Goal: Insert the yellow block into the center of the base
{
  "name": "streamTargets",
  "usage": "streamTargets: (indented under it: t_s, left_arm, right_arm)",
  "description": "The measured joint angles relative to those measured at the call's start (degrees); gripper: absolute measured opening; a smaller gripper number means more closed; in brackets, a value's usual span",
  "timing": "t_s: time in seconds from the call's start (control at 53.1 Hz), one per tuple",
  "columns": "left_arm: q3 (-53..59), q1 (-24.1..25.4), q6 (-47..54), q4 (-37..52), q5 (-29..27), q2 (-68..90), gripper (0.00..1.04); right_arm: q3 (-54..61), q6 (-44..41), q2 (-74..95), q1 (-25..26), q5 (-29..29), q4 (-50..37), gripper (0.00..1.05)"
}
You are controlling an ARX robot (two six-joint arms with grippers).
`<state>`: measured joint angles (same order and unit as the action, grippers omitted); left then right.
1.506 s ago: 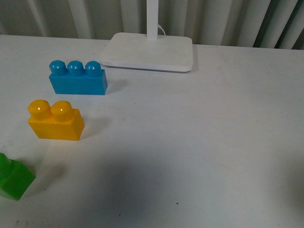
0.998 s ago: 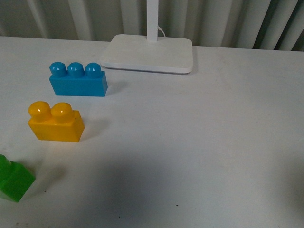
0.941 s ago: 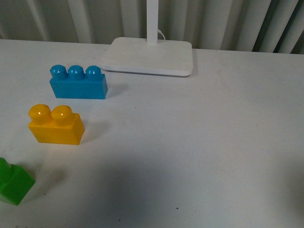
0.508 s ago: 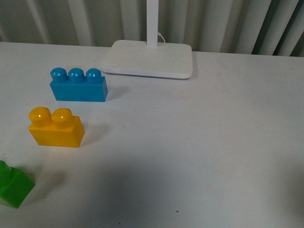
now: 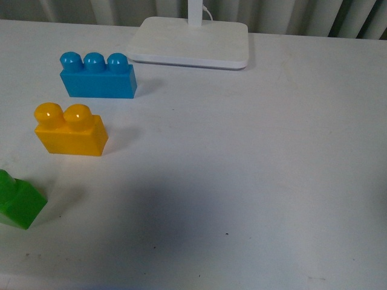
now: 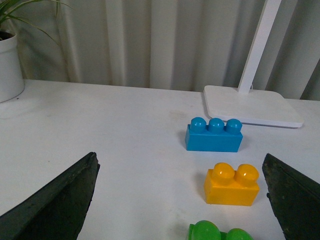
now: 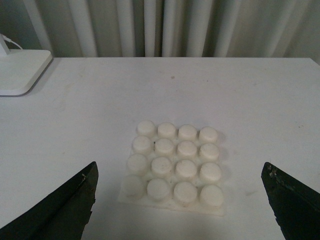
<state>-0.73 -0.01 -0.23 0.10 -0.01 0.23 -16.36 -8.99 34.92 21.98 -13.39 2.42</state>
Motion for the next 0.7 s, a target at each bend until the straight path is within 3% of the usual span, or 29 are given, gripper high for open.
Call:
streamTargets:
  t_s: [0.245, 0.696]
  left_arm:
    - [0.0, 0.0, 0.0, 0.0, 0.0, 0.0, 0.98]
    - [0.0, 0.0, 0.0, 0.0, 0.0, 0.0, 0.98]
  right_arm:
    - [-9.6, -8.7, 22.8, 6.3, -1.6, -3.3, 0.96]
    - [-20.0, -13.3, 47.1, 5.8, 1.1, -5.4, 0.96]
